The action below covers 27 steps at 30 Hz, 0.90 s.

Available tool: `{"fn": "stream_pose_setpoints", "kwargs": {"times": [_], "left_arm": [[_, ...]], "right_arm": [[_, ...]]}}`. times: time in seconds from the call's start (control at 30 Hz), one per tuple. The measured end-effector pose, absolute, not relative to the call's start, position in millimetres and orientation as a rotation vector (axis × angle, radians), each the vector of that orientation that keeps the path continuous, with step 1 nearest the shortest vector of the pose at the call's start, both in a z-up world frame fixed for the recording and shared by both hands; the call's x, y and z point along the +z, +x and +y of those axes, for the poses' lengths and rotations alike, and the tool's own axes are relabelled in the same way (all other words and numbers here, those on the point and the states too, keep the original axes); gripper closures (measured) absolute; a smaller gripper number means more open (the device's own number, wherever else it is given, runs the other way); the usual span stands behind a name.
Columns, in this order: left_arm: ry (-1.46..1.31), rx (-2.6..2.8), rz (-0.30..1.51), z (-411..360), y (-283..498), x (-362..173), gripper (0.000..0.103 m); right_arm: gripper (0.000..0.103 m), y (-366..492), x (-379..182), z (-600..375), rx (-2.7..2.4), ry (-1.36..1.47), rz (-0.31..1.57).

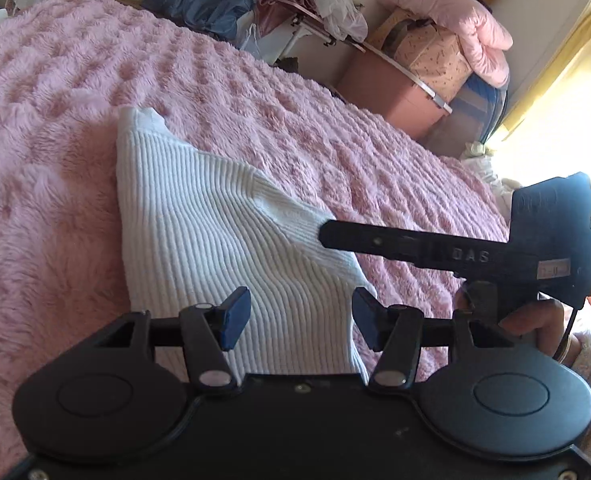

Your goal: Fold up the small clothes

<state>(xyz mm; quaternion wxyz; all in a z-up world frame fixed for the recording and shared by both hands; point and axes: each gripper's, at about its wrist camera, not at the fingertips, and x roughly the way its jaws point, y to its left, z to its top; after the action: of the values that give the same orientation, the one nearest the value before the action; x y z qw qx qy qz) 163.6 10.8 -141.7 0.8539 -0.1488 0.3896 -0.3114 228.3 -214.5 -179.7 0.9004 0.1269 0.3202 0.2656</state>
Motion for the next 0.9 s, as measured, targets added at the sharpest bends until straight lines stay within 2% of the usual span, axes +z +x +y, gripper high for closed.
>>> {"fn": "stream_pose_setpoints", "kwargs": {"times": [0.13,0.37,0.5,0.7,0.9], "left_arm": [[-0.247,-0.665,0.861,-14.1,153.5,-166.3,0.044],[-0.142,-0.650,0.890,-35.2,158.5,-201.6,0.043],[-0.186,-0.634,0.896,-29.4,157.5,-190.3,0.043],[-0.169,-0.543,0.790,-8.9,122.4,-148.9,0.043],[-0.169,-0.457,0.838,3.0,115.1,-168.3,0.043]], "right_arm": [[0.047,237.4,-193.3,-205.2,0.464,0.134,0.604],[0.052,257.9,-231.1,-217.4,0.450,0.150,0.669],[0.052,257.9,-235.1,-222.8,0.455,0.204,0.653],[0.051,218.1,-199.2,-227.6,0.546,0.235,0.539],[0.051,200.8,-196.9,-218.3,0.636,0.209,0.561]]}}
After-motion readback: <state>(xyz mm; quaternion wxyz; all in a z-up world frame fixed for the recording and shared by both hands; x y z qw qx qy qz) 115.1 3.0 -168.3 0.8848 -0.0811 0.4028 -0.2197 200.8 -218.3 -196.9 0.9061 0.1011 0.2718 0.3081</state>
